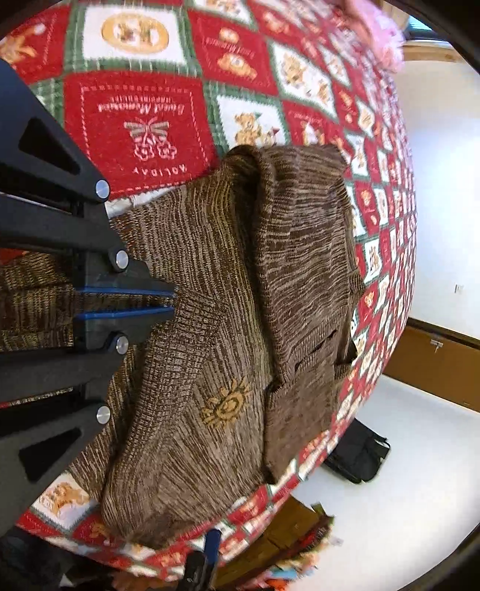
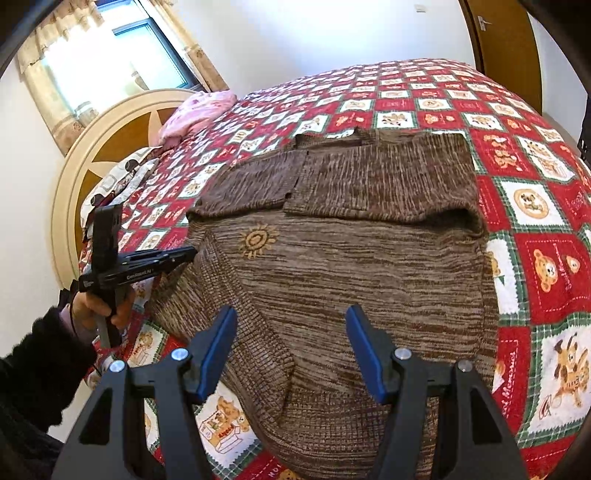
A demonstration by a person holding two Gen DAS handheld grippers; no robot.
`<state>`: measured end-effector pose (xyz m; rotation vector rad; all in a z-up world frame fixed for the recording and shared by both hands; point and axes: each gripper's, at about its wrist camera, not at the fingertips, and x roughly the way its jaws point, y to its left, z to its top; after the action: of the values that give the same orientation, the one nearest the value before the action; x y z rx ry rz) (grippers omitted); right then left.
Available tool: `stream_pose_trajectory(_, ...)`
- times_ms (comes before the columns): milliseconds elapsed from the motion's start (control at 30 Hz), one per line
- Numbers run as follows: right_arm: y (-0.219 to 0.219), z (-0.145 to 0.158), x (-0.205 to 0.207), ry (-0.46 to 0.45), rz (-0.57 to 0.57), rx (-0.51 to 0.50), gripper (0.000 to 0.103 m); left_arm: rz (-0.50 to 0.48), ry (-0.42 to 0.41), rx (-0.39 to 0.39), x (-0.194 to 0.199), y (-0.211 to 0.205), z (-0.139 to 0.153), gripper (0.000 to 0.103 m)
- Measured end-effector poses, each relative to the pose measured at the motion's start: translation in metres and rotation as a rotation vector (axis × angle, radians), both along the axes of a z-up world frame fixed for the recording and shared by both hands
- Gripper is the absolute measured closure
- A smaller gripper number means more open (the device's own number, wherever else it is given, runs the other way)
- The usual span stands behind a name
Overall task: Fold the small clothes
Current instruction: 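Open the left gripper to release the hem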
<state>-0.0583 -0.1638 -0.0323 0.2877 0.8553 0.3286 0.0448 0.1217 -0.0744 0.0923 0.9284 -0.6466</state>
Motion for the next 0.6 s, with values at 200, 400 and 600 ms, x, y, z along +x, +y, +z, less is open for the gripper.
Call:
stream_pose_trajectory(200, -0.006, 0.003, -0.001, -0.007, -0.011, 0.012, 0.038, -0.115, 0.042, -0.008, -0.004, -0.007, 0.009, 0.075)
stream_pose_trajectory(400, -0.013, 0.003, -0.003, -0.01, -0.027, 0.027, 0.038, -0.077, 0.001, -0.061, 0.0, -0.001, 0.022, 0.028)
stream_pose_trajectory(600, -0.02, 0.004, -0.006, -0.013, -0.044, 0.021, 0.038, -0.086, 0.041, 0.026, 0.01, -0.013, 0.011, 0.028)
